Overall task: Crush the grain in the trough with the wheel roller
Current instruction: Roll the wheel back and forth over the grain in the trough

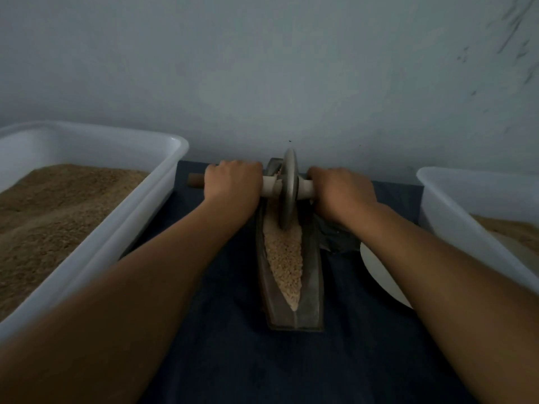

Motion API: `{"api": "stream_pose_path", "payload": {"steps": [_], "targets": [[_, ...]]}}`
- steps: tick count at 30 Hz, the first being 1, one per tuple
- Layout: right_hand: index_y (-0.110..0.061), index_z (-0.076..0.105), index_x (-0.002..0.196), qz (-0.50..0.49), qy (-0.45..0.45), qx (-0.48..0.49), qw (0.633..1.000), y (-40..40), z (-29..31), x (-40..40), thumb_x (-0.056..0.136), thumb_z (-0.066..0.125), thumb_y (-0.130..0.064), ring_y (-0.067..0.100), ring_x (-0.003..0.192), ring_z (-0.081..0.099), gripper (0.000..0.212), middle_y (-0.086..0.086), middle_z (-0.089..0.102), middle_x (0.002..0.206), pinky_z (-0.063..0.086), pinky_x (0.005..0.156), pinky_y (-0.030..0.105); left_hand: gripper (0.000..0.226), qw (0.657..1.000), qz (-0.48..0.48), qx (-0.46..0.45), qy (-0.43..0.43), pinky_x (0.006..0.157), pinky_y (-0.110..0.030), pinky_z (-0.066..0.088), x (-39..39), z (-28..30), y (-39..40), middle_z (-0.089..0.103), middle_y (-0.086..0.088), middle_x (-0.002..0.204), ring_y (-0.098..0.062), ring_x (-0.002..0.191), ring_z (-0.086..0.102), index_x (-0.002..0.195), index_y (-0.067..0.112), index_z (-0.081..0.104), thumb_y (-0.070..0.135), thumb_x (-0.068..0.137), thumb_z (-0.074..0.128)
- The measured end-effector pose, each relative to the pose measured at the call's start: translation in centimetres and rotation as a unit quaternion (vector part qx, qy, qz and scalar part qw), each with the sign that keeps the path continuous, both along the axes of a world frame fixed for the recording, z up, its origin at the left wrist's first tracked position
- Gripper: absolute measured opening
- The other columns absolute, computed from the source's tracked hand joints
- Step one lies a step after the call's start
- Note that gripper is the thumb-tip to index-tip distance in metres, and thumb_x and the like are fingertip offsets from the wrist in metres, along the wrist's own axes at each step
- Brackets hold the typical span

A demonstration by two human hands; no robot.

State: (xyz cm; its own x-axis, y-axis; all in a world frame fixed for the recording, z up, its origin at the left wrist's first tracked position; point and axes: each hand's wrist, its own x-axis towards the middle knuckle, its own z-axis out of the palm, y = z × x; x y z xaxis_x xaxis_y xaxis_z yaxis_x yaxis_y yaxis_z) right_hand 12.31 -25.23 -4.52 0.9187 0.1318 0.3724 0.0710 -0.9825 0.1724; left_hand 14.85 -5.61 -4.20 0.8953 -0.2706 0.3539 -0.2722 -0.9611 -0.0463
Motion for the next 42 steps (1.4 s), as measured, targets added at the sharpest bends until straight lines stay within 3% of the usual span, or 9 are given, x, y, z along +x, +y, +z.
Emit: {"api": "stream_pose_path", "payload": {"steps": [5, 14, 19, 26, 30, 33, 37, 39, 42], "targets": [[-0.032, 0.059, 0.109, -0.051, 0.084, 0.034, 0.995, -0.3, 0.4, 1.7, 0.082, 0.068, -0.034, 0.027, 0.097, 0.062, 0.028, 0.003, 0.065, 0.109, 0.036, 0.061, 0.031, 0.016, 0.999, -0.002, 0.019, -0.043, 0.069, -0.037, 0.035, 0.3, 0.1, -0.4, 0.062, -0.007, 0.099, -0.028, 0.091, 0.060, 0.107, 0.019, 0.054, 0.019, 0.092, 0.059], [-0.019, 0.057, 0.098, -0.029, -0.013, 0.040, 0.999, 0.1, -1.3, -3.1, 0.083, 0.067, -0.030, 0.029, 0.080, 0.061, 0.020, 0.006, 0.064, 0.090, 0.031, 0.057, 0.029, 0.022, 0.998, -0.009, 0.055, -0.032, 0.066, -0.036, 0.038, -2.4, -0.2, 0.6, 0.065, -0.006, 0.099, -0.025, 0.088, 0.063, 0.109, 0.021, 0.056, 0.024, 0.090, 0.064], [-0.015, 0.055, 0.090, 0.011, -0.067, -0.017, 0.998, 0.9, -1.5, -7.2, 0.082, 0.066, -0.023, 0.028, 0.068, 0.058, 0.016, 0.004, 0.062, 0.079, 0.024, 0.055, 0.032, 0.024, 0.997, 0.033, 0.066, -0.019, 0.063, -0.033, 0.037, -6.5, -0.6, 1.3, 0.056, 0.001, 0.083, -0.018, 0.071, 0.049, 0.104, 0.021, 0.056, 0.030, 0.086, 0.069], [-0.021, 0.060, 0.095, 0.039, -0.051, 0.026, 0.998, 1.2, -0.7, -11.9, 0.081, 0.069, -0.024, 0.021, 0.069, 0.056, 0.017, 0.000, 0.062, 0.081, 0.033, 0.059, 0.031, 0.031, 0.992, -0.002, 0.096, -0.088, 0.053, -0.029, 0.025, -12.1, -0.1, 2.7, 0.040, 0.006, 0.078, -0.013, 0.065, 0.038, 0.103, 0.024, 0.049, 0.039, 0.084, 0.069], [-0.015, 0.061, 0.086, 0.051, -0.082, 0.028, 0.995, 1.4, -0.8, -12.8, 0.075, 0.074, -0.017, 0.023, 0.062, 0.055, 0.017, 0.004, 0.061, 0.073, 0.029, 0.057, 0.029, 0.035, 0.992, -0.002, 0.099, -0.083, 0.051, -0.028, 0.018, -12.5, -0.2, 3.1, 0.037, 0.006, 0.079, -0.012, 0.065, 0.037, 0.104, 0.026, 0.044, 0.038, 0.083, 0.069], [-0.013, 0.060, 0.090, 0.037, -0.078, 0.006, 0.996, 1.9, -1.1, -11.7, 0.081, 0.067, -0.015, 0.025, 0.067, 0.055, 0.011, 0.006, 0.062, 0.077, 0.035, 0.063, 0.033, 0.039, 0.994, -0.003, 0.081, -0.071, 0.055, -0.028, 0.027, -11.3, -0.9, 3.0, 0.043, 0.005, 0.079, -0.013, 0.065, 0.038, 0.101, 0.024, 0.039, 0.034, 0.081, 0.071], [-0.010, 0.060, 0.091, 0.030, -0.068, 0.000, 0.997, 1.8, -0.9, -8.7, 0.081, 0.064, -0.010, 0.030, 0.071, 0.059, 0.011, 0.008, 0.064, 0.078, 0.044, 0.083, 0.042, 0.046, 0.997, 0.011, 0.059, -0.058, 0.050, -0.031, 0.025, -8.6, -1.4, 2.5, 0.042, 0.003, 0.074, -0.016, 0.060, 0.040, 0.092, 0.023, 0.027, 0.030, 0.082, 0.071], [-0.011, 0.058, 0.095, 0.015, -0.044, -0.010, 0.999, 1.4, -0.8, -7.0, 0.082, 0.064, -0.014, 0.031, 0.073, 0.060, 0.014, 0.007, 0.065, 0.081, 0.040, 0.078, 0.038, 0.039, 0.997, 0.011, 0.047, -0.060, 0.054, -0.032, 0.029, -6.9, -1.3, 1.9, 0.050, 0.001, 0.077, -0.020, 0.064, 0.050, 0.093, 0.022, 0.032, 0.026, 0.083, 0.069], [-0.011, 0.056, 0.104, -0.009, -0.025, -0.031, 0.999, 0.8, -0.8, -4.7, 0.083, 0.065, -0.021, 0.033, 0.078, 0.062, 0.024, 0.009, 0.067, 0.088, 0.027, 0.064, 0.034, 0.023, 0.997, 0.001, 0.034, -0.065, 0.068, -0.038, 0.036, -4.2, -0.8, 0.7, 0.061, -0.006, 0.098, -0.029, 0.087, 0.062, 0.105, 0.019, 0.046, 0.019, 0.089, 0.062]]}}
